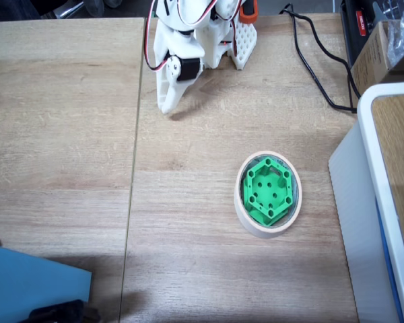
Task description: Grasp a component and put it in the bin.
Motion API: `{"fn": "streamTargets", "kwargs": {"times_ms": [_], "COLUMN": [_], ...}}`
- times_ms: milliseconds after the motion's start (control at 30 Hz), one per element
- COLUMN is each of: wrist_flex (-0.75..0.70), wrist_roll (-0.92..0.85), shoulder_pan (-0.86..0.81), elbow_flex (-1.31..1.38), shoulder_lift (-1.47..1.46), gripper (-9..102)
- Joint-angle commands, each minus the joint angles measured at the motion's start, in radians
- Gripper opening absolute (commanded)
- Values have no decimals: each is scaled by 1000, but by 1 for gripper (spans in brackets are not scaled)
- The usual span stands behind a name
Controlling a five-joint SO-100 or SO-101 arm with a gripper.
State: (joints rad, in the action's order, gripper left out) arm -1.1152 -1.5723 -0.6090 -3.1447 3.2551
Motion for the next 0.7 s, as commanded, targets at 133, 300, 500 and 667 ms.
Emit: {"fn": "streamTargets", "kwargs": {"times_ms": [133, 300, 500, 667], "wrist_flex": [-233, -341, -364, -368], "wrist_roll": [-103, -98, -98, -98], "shoulder_pan": [-8, -8, -6, -2], "elbow_flex": [9, 6, 3, 3], "shoulder_lift": [15, 15, 72, 112], "gripper": [0, 0, 0, 0]}}
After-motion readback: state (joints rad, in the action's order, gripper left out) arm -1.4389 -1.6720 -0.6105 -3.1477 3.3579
